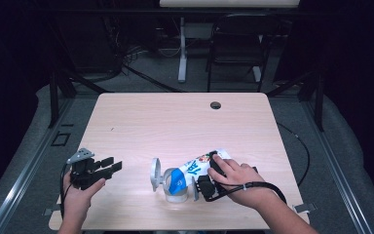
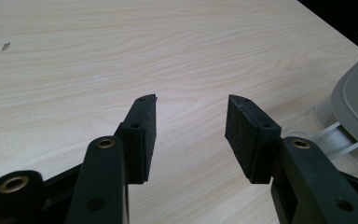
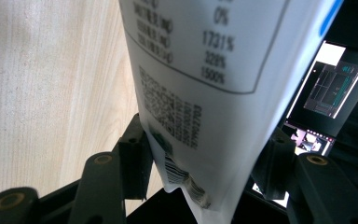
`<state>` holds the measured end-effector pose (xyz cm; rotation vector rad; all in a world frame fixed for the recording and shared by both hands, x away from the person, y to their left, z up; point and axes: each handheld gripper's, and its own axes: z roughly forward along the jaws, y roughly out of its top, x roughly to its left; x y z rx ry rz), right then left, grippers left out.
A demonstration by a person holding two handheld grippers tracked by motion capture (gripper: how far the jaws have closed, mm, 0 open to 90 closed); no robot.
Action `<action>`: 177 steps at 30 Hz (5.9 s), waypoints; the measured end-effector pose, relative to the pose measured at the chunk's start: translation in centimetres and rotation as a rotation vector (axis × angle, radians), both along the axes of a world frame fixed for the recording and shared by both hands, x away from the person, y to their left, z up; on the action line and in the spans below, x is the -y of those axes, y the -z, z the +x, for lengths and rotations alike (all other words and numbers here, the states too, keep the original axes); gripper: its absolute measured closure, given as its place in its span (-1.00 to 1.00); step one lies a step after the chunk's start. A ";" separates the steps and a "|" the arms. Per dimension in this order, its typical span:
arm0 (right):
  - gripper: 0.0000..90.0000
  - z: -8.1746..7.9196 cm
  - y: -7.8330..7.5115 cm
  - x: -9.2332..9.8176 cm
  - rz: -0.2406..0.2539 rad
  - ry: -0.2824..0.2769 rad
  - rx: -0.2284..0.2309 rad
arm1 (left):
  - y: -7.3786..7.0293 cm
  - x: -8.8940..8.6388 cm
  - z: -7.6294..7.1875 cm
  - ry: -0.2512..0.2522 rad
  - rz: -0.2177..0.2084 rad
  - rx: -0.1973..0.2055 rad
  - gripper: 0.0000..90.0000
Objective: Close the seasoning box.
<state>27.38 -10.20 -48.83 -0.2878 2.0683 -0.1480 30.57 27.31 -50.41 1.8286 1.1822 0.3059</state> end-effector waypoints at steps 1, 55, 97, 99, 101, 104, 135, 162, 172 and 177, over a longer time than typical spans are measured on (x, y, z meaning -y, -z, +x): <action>0.05 0.0 0.0 0.0 0.000 -0.001 0.000 | 0.0 0.0 0.0 0.000 0.000 0.000 0.19; 0.06 -0.1 -0.3 -0.3 -0.038 0.008 0.011 | 0.2 0.0 0.1 -0.015 0.004 -0.002 0.18; 0.06 0.0 -0.3 -0.3 -0.039 -0.014 0.010 | 0.2 -0.1 0.0 -0.081 0.089 0.024 -0.05; 0.06 0.0 -0.3 -0.3 -0.039 -0.016 0.009 | 0.2 -0.2 0.0 -0.078 0.086 0.019 -0.05; 0.06 0.0 -0.4 -0.3 -0.044 -0.018 0.012 | 0.2 -0.1 0.1 -0.075 0.083 0.016 -0.05; 0.06 0.0 -0.4 -0.4 -0.053 -0.019 0.015 | 0.2 -0.1 0.1 -0.063 0.083 0.007 -0.04; 0.06 -0.1 -0.5 -0.5 -0.069 -0.021 0.023 | 0.3 -0.2 0.1 -0.069 0.085 0.004 -0.04; 0.07 0.0 -0.6 -0.5 -0.077 -0.027 0.013 | 0.5 -0.3 0.2 -0.078 0.080 0.004 -0.04; 0.07 0.0 -0.7 -0.6 -0.084 -0.028 0.012 | 0.5 -0.3 0.2 -0.077 0.080 0.000 -0.04; 0.07 0.0 -0.8 -0.7 -0.098 -0.028 0.017 | 0.5 -0.3 0.2 -0.077 0.080 -0.001 -0.04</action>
